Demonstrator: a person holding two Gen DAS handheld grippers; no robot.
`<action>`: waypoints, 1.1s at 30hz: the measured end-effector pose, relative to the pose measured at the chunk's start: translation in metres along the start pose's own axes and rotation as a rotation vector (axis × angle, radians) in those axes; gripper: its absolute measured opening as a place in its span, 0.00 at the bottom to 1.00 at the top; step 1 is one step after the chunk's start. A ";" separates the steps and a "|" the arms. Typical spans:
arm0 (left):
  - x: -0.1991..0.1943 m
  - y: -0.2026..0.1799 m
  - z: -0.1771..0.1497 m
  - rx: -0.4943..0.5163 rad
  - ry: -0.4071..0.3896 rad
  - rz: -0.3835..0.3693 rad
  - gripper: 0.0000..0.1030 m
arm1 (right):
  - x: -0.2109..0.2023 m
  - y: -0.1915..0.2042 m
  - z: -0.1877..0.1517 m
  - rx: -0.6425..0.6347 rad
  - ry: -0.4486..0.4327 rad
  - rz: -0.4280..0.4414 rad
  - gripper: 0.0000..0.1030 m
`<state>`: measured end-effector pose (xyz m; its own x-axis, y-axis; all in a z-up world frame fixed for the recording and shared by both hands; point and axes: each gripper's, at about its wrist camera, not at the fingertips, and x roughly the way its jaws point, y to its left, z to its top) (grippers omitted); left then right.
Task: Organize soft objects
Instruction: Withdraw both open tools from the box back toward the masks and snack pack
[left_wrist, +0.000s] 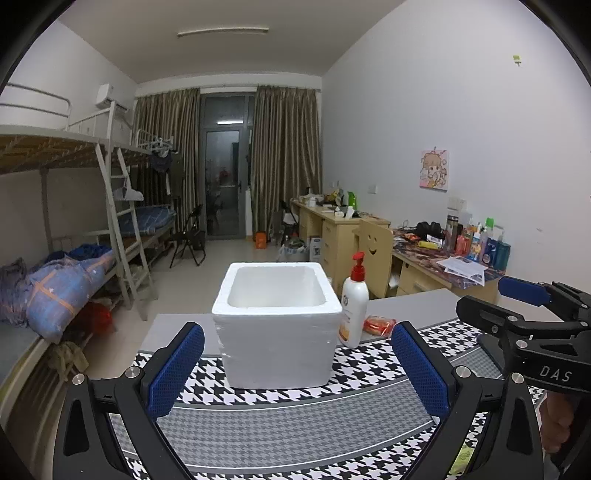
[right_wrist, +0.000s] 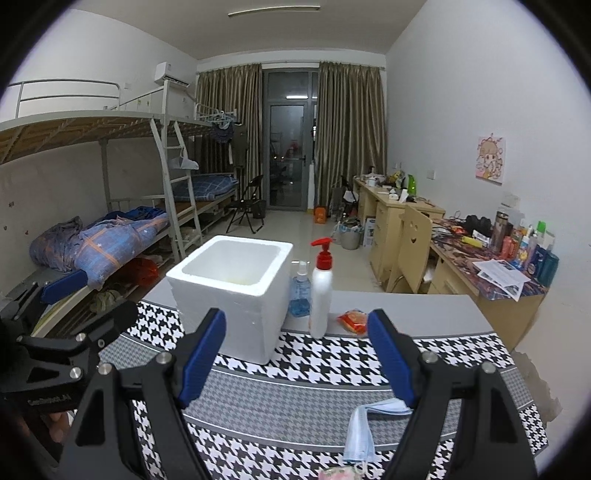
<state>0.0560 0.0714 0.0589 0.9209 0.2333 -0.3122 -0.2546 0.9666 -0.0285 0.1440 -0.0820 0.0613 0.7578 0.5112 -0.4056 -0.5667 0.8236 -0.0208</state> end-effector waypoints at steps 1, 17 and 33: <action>-0.001 -0.002 -0.001 0.001 -0.004 -0.001 0.99 | -0.001 -0.002 -0.001 0.003 0.000 -0.005 0.80; -0.006 -0.037 -0.021 0.026 -0.002 -0.077 0.99 | -0.013 -0.032 -0.028 0.036 0.005 -0.079 0.80; 0.002 -0.066 -0.037 0.050 0.032 -0.165 0.99 | -0.023 -0.061 -0.057 0.106 -0.001 -0.131 0.80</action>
<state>0.0633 0.0041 0.0253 0.9391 0.0680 -0.3369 -0.0847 0.9958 -0.0353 0.1429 -0.1578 0.0192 0.8234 0.3974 -0.4051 -0.4253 0.9048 0.0233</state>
